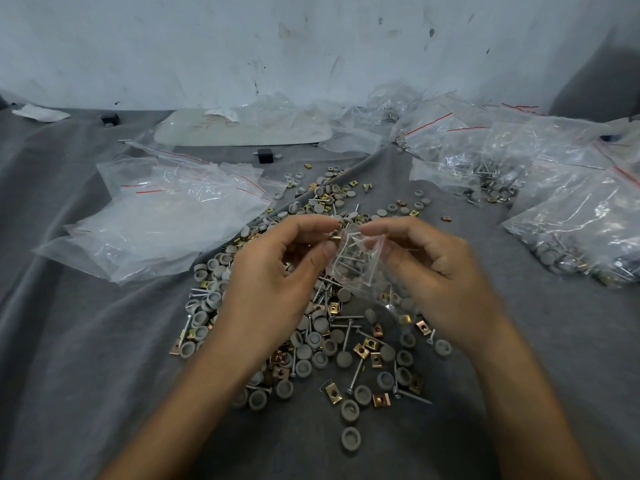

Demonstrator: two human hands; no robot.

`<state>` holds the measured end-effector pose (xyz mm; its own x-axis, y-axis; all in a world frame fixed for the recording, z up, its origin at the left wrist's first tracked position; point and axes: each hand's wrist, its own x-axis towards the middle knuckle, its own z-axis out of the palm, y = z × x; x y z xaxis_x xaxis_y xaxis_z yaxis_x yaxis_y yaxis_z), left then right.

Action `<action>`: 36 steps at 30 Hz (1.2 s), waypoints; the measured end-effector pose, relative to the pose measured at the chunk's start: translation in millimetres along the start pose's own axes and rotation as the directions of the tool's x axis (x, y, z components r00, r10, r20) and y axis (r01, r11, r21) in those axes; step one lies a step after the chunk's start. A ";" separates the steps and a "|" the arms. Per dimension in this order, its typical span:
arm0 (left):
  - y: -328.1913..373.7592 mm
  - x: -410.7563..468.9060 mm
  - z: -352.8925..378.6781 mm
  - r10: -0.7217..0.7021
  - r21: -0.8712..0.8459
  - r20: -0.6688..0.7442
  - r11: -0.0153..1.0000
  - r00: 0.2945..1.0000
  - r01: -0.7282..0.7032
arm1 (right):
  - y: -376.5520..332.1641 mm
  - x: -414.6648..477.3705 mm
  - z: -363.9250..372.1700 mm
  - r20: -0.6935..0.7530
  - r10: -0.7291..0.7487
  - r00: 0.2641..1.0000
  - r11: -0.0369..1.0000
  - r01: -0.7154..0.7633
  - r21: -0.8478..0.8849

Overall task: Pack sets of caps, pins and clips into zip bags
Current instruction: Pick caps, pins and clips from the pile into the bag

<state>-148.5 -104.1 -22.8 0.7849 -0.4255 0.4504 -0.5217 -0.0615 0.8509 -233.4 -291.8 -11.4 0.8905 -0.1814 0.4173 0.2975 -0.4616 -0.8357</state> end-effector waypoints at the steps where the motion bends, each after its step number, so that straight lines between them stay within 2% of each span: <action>1: 0.4 -0.4 0.3 -0.005 -0.001 0.010 1.000 1.000 0.005 | -0.1 0.2 0.1 0.001 -0.001 1.000 1.000 0.001 0.000; 7: 4.8 -1.5 2.0 -0.031 0.014 0.053 0.999 0.998 0.030 | 0.6 0.0 -0.7 0.000 -0.010 1.000 1.000 0.010 0.014; 11: 5.6 -2.2 0.8 -0.059 0.039 0.041 0.998 0.997 0.057 | -1.7 0.8 -1.0 -0.077 -0.033 0.997 0.997 0.038 0.063; 15: 4.9 -4.6 0.8 -0.049 0.279 0.089 0.960 0.995 0.023 | 1.3 2.0 -5.2 -0.217 0.000 0.976 0.995 0.022 0.097; 18: 1.6 -8.8 3.3 -0.042 0.559 0.237 0.823 0.971 -0.101 | 3.3 2.9 -7.2 -0.274 0.008 0.962 0.994 0.021 0.103; 21: -3.4 -12.2 5.9 -0.116 0.689 0.320 0.710 0.940 -0.146 | 3.4 3.1 -7.7 -0.269 0.017 0.963 0.994 0.012 0.106; 24: -4.1 -13.1 7.9 -0.166 0.720 0.328 0.681 0.930 -0.132 | 1.1 3.2 -7.2 -0.256 0.011 0.967 0.994 0.017 0.106; 28: -2.8 -13.7 10.9 -0.193 0.771 0.367 0.610 0.910 -0.182 | -0.8 2.5 -6.4 -0.235 0.009 0.972 0.994 0.017 0.108; 36: -3.5 -15.3 11.3 -0.226 0.701 0.358 0.706 0.906 -0.101 | 0.1 2.6 -4.9 -0.220 0.020 0.975 0.995 0.001 0.095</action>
<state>-162.4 -107.7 -35.7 0.7092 -0.6948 0.1195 -0.6821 -0.6334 0.3655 -232.8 -296.6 -8.7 0.7987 -0.3771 0.4689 0.3302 -0.3769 -0.8654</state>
